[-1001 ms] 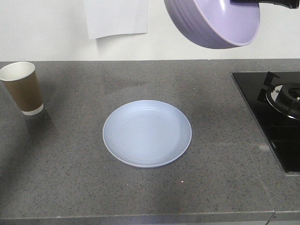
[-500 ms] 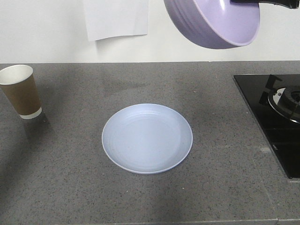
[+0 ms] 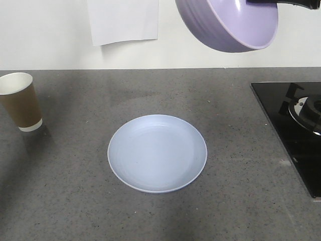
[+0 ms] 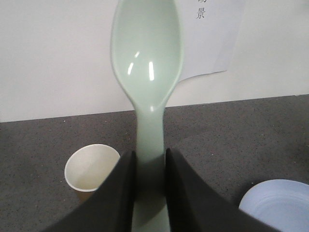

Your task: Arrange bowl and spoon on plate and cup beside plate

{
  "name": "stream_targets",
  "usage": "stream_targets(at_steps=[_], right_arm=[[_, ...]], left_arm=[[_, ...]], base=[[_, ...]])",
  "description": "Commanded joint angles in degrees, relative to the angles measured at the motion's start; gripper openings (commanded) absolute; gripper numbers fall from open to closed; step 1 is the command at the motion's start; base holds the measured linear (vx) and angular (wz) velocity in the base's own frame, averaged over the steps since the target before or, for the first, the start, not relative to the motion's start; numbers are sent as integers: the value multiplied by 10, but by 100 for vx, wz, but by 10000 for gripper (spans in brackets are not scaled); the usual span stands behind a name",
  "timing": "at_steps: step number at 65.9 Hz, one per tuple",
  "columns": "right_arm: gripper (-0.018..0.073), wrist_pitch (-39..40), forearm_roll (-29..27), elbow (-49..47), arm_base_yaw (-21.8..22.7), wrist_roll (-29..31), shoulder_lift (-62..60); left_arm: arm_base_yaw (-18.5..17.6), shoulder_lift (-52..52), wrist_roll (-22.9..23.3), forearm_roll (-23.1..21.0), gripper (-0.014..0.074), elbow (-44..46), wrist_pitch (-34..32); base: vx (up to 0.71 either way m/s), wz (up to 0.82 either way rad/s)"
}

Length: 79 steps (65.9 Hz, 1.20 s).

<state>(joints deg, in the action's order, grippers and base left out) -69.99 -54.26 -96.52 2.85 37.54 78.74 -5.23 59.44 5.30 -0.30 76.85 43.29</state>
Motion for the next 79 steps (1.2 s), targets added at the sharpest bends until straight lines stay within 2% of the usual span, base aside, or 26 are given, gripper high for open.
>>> stream_targets(at_steps=[1, 79], right_arm=[[-2, 24, -34, -13, 0, 4, -20], [-2, 24, -34, -13, 0, 4, -20]], left_arm=[[0, -5, 0, -5, -6, 12, -37], [0, -5, 0, -5, -6, 12, -37]], base=[[3, 0], [2, 0]])
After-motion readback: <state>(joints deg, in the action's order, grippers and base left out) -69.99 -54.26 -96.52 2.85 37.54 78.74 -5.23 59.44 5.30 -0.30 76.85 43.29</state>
